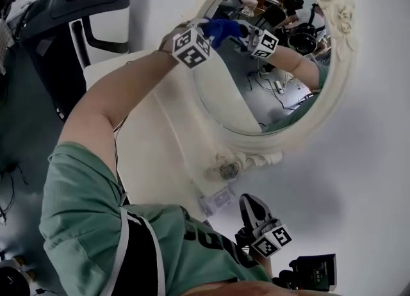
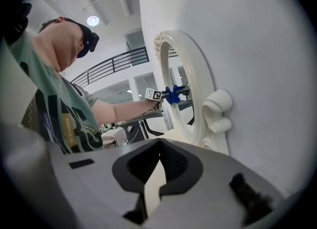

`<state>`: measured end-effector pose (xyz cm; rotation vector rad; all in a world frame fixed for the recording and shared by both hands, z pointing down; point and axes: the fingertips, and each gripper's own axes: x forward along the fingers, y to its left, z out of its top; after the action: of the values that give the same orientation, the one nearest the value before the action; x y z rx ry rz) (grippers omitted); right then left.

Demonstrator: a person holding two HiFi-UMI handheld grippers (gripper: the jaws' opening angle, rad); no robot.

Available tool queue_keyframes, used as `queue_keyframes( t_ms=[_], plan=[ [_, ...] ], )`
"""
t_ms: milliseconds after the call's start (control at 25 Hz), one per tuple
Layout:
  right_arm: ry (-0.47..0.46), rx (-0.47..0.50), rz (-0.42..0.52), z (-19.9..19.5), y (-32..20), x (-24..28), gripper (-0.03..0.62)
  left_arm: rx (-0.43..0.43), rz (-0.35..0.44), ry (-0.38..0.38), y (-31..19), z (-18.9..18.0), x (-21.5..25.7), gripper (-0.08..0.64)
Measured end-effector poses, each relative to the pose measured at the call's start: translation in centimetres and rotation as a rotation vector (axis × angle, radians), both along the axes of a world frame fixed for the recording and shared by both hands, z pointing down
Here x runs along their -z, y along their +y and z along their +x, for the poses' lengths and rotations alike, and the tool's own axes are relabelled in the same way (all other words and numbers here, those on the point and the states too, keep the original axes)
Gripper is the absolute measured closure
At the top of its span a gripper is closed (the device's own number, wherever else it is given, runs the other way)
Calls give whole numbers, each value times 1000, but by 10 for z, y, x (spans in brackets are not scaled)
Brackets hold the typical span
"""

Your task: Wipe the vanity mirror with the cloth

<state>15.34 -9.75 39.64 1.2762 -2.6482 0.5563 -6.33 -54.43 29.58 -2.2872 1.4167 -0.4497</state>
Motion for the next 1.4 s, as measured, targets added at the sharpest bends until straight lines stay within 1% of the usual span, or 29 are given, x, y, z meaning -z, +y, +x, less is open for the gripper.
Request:
queue_keyframes(
  t_ms=[80, 160, 240, 320, 480, 600, 760, 920, 1120, 1240, 1400],
  plan=[
    [-7, -7, 7, 3, 0, -4, 580, 48, 47, -17, -22, -10, 32, 479],
    [-12, -10, 10, 3, 1, -7, 580, 90, 47, -45, -39, -16, 44, 479],
    [-18, -12, 13, 3, 3, -7, 580, 106, 36, -69, -46, -19, 51, 477],
    [-41, -19, 12, 4, 2, -3, 580, 102, 23, -88, -48, -19, 53, 477],
    [-96, -31, 5, 9, -3, 1, 580, 95, -40, -83, -53, -15, 52, 476],
    [-99, -26, 2, 7, -3, -2, 580, 91, -24, -130, -48, -12, 56, 480],
    [-107, -15, -8, 0, -5, -4, 580, 76, 0, -164, -30, -1, 46, 483],
    [-110, -4, -21, -9, -5, -1, 580, 3, -10, -194, 15, 31, 6, 483],
    [-96, 14, -34, -16, -5, -5, 580, -120, -70, -199, 84, 89, -77, 483],
    [-95, 12, -41, -14, -7, -10, 580, -175, -74, -237, 115, 122, -129, 482],
    [-88, 5, -57, -13, -1, -16, 580, -278, -149, -287, 161, 163, -201, 480]
  ],
)
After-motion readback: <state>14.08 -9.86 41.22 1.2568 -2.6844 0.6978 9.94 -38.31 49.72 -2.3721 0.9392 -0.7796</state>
